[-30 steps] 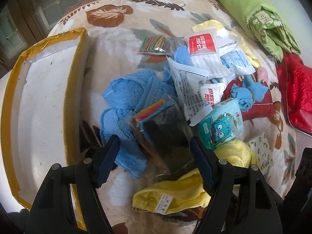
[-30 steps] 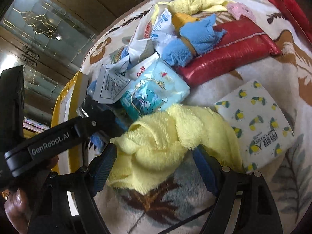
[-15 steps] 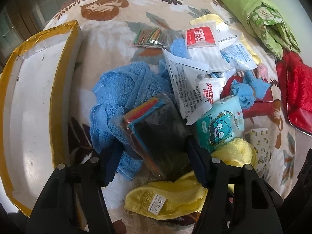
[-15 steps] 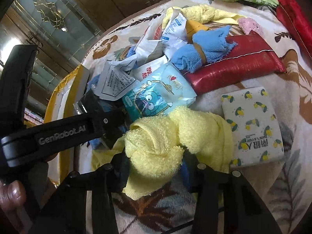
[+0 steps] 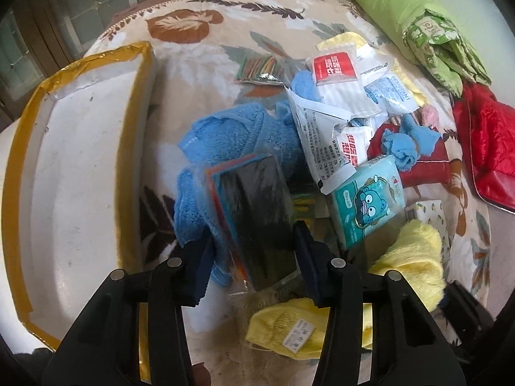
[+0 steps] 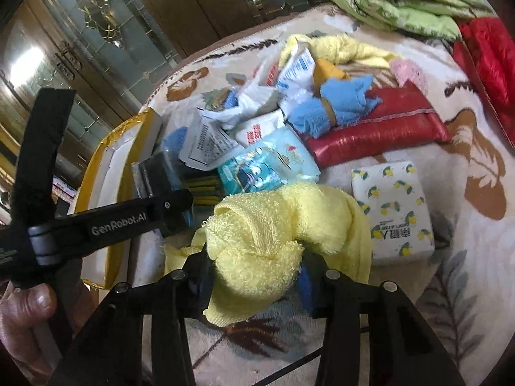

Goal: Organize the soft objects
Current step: 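Grasp the yellow towel with the right gripper while the left grasps the black wrapped package, then lift the yellow towel with the right gripper while the left lifts the black package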

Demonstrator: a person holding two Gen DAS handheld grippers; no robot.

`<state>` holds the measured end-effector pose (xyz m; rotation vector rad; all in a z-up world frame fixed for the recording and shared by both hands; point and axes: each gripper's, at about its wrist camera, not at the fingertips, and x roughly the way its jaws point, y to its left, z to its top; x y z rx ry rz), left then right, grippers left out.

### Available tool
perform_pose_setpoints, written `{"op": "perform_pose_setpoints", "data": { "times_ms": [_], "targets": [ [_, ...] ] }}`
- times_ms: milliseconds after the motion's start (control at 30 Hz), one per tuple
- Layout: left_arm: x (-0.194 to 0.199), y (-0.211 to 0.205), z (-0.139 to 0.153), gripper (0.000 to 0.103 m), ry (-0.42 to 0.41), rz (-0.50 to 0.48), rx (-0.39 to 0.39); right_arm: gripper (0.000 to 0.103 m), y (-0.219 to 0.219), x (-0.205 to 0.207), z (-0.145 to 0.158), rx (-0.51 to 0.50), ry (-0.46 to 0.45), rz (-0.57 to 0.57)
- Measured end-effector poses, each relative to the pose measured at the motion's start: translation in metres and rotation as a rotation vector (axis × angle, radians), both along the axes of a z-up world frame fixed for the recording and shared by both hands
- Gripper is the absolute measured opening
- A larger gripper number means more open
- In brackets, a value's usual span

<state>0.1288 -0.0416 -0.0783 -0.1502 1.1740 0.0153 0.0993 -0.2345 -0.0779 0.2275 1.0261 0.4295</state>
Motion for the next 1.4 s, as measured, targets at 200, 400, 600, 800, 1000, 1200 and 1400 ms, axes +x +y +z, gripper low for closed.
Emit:
{"op": "perform_pose_setpoints", "data": {
  "times_ms": [200, 400, 600, 800, 1000, 1200, 1400],
  "targets": [
    [-0.017, 0.031, 0.037, 0.040, -0.084, 0.038, -0.048, 0.043, 0.012, -0.014, 0.043, -0.026, -0.099, 0.067],
    [-0.029, 0.096, 0.077, 0.034, -0.174, 0.181, -0.034, 0.043, 0.069, -0.003, 0.084, -0.062, -0.207, 0.201],
    [-0.032, 0.152, 0.077, 0.034, -0.167, 0.284, -0.020, 0.043, 0.143, 0.025, 0.102, -0.132, -0.269, 0.348],
    [-0.037, 0.181, 0.067, 0.034, -0.149, 0.323, -0.023, 0.043, 0.195, 0.046, 0.102, -0.180, -0.295, 0.444],
    [-0.034, 0.152, 0.064, 0.034, -0.150, 0.177, -0.048, 0.043, 0.172, 0.040, 0.100, -0.237, -0.319, 0.374],
    [-0.018, 0.087, 0.056, 0.049, -0.118, -0.031, -0.051, 0.043, 0.089, 0.026, 0.103, -0.306, -0.355, 0.208],
    [-0.007, 0.042, 0.042, 0.049, -0.047, -0.171, -0.061, 0.043, 0.014, 0.027, 0.108, -0.263, -0.329, 0.026]
  ]
}}
